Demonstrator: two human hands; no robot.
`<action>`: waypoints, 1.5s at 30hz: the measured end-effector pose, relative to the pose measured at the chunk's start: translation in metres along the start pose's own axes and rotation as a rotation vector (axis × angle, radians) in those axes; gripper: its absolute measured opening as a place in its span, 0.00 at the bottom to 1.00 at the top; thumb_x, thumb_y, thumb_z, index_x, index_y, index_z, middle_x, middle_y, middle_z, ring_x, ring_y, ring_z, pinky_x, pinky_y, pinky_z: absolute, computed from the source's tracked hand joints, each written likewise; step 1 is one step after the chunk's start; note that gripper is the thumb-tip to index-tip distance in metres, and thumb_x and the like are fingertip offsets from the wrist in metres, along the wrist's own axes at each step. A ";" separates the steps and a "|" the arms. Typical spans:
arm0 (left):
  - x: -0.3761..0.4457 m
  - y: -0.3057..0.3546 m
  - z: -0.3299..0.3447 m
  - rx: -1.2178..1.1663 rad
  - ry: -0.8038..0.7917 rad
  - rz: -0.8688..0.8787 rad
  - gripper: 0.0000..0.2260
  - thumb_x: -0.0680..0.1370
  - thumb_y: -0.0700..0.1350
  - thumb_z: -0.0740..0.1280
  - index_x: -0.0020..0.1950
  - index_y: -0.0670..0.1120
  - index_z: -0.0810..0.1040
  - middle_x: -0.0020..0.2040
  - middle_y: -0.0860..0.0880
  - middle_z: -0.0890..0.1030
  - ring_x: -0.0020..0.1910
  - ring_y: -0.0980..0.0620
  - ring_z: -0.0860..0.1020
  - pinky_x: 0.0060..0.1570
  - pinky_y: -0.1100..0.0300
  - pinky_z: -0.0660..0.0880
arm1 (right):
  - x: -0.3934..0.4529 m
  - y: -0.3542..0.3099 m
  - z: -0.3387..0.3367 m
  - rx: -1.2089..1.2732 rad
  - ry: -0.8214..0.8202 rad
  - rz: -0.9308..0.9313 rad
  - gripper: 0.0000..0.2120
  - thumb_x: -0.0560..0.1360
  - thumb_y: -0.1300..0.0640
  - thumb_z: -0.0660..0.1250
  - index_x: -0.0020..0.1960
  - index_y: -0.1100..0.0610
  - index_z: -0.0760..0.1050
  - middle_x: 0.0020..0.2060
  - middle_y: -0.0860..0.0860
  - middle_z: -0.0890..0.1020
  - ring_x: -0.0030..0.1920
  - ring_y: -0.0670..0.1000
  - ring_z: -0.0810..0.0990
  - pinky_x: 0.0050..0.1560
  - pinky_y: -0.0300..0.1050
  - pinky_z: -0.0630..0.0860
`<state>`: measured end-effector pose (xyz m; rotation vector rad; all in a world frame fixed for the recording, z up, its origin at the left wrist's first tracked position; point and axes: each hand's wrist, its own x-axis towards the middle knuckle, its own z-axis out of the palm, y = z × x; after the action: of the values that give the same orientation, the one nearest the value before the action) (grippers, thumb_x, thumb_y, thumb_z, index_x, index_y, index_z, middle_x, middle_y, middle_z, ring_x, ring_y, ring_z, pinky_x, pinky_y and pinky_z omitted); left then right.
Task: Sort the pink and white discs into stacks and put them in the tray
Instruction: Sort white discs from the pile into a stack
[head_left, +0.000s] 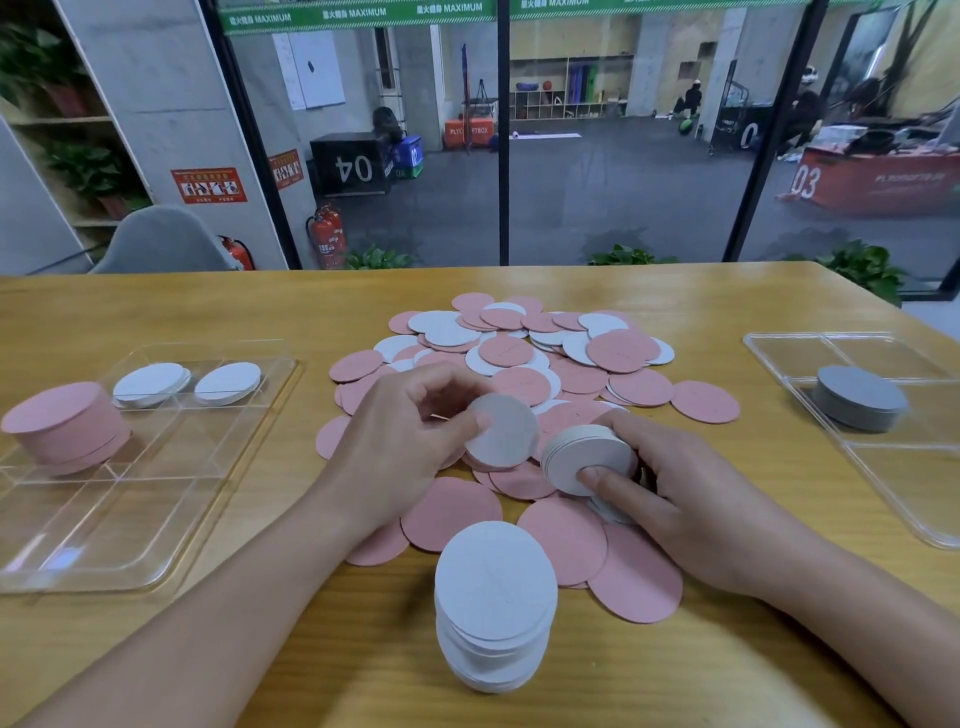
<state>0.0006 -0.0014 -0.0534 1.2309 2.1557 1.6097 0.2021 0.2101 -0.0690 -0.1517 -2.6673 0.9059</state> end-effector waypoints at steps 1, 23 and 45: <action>0.000 -0.001 0.002 -0.002 -0.012 0.015 0.08 0.82 0.37 0.75 0.55 0.50 0.89 0.50 0.52 0.89 0.47 0.51 0.85 0.44 0.55 0.81 | 0.000 -0.001 0.000 0.006 0.008 -0.003 0.03 0.85 0.48 0.67 0.53 0.43 0.75 0.46 0.41 0.81 0.45 0.48 0.78 0.41 0.38 0.71; 0.000 -0.014 0.002 0.648 -0.179 0.123 0.07 0.85 0.51 0.69 0.52 0.49 0.84 0.46 0.53 0.84 0.61 0.59 0.72 0.56 0.49 0.78 | 0.001 0.001 0.002 -0.008 0.007 0.022 0.03 0.85 0.48 0.68 0.57 0.45 0.76 0.46 0.42 0.81 0.45 0.49 0.78 0.43 0.45 0.75; 0.002 -0.015 -0.002 0.536 -0.180 0.021 0.18 0.77 0.63 0.77 0.67 0.64 0.82 0.58 0.65 0.76 0.64 0.60 0.70 0.63 0.61 0.71 | 0.001 0.004 0.001 0.012 0.007 -0.005 0.02 0.85 0.49 0.68 0.54 0.44 0.75 0.47 0.43 0.81 0.46 0.50 0.78 0.43 0.44 0.74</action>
<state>-0.0088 -0.0025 -0.0650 1.4659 2.5402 0.8981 0.2005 0.2125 -0.0717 -0.1455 -2.6547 0.9180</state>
